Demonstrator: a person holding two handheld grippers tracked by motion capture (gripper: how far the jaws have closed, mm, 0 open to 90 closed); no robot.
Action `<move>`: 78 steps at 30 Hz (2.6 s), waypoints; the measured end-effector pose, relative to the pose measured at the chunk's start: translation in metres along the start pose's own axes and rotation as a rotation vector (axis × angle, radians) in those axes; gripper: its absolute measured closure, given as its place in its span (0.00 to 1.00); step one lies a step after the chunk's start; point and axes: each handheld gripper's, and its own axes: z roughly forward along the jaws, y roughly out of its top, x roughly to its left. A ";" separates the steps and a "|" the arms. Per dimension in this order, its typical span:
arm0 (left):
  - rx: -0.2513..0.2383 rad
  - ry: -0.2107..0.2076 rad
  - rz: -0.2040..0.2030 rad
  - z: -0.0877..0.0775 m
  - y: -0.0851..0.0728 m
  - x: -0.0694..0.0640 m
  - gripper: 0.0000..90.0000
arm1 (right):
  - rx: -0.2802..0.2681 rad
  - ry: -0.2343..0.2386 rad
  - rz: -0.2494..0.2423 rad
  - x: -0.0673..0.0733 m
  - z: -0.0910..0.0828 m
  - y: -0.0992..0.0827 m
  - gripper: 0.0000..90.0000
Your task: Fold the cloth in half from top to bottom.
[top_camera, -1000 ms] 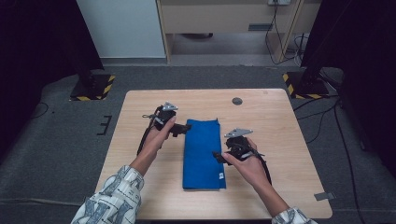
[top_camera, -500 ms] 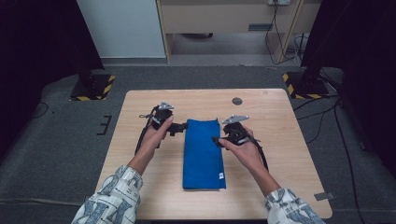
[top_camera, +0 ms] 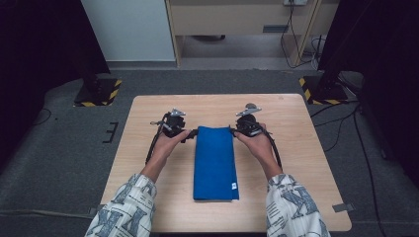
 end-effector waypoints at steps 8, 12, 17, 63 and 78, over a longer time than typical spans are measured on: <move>0.039 -0.010 0.022 0.007 -0.004 -0.002 0.32 | 0.025 0.002 0.038 -0.003 0.032 0.006 0.61; 0.030 -0.027 0.011 0.009 -0.004 -0.004 0.33 | 0.044 -0.006 0.061 -0.005 0.046 0.008 0.61; 0.033 -0.037 0.018 0.013 -0.005 -0.007 0.34 | 0.076 -0.002 0.056 -0.002 0.057 0.009 0.69; 0.013 -0.029 0.019 0.047 -0.008 -0.025 0.96 | 0.019 0.041 0.126 -0.006 0.044 -0.005 0.98; -0.036 -0.017 0.024 0.019 0.003 -0.027 0.97 | -0.054 0.062 0.099 0.005 0.015 0.010 0.98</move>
